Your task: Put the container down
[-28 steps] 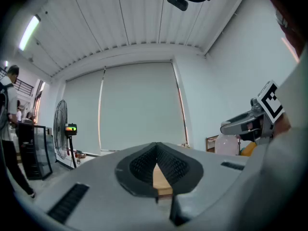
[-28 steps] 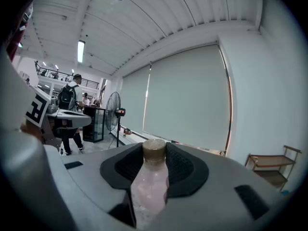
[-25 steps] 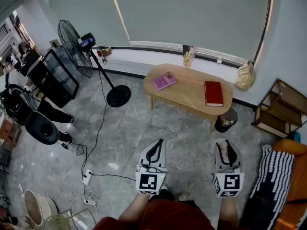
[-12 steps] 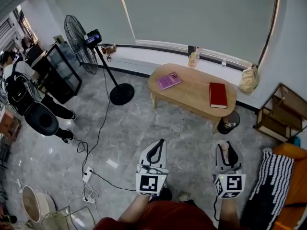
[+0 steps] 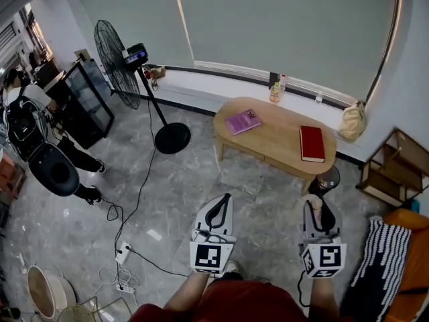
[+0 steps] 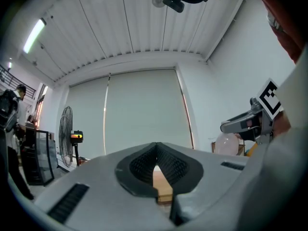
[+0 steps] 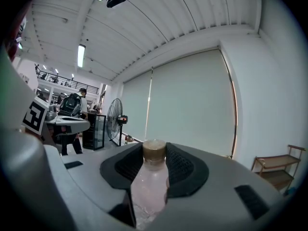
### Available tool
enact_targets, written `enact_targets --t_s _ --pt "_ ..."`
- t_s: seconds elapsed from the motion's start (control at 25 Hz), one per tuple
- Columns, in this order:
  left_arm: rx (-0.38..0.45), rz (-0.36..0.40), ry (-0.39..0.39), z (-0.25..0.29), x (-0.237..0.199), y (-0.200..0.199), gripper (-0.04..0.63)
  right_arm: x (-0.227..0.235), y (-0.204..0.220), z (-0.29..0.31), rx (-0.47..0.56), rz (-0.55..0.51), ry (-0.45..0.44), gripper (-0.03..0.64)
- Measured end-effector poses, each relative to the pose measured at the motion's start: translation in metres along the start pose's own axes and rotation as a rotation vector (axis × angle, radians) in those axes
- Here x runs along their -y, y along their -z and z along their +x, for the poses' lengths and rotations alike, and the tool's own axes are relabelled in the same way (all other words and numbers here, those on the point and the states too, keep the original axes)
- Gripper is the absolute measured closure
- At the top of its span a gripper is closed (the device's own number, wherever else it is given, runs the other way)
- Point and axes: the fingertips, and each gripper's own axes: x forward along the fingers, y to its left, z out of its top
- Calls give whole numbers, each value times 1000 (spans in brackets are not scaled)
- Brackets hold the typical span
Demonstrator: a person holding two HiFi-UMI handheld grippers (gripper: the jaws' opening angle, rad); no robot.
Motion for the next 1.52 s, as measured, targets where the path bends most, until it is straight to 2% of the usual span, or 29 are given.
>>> enact_targets --t_s 0.44,0.6,0.72,1.16,1.52 --pt "-3 -12 11 10 -86 6 589 -59 -23 56 11 1 20 476" --pt "16 -3 21 15 -103 10 589 -71 -21 67 3 6 31 476" --pt "-1 -19 27 18 -110 15 588 -76 -20 74 0 5 32 476" --pt "-10 -37 20 42 -122 34 589 -71 -3 105 -24 3 33 476" --pt "-9 -9 39 111 -125 45 589 -35 8 161 -15 34 50 476"
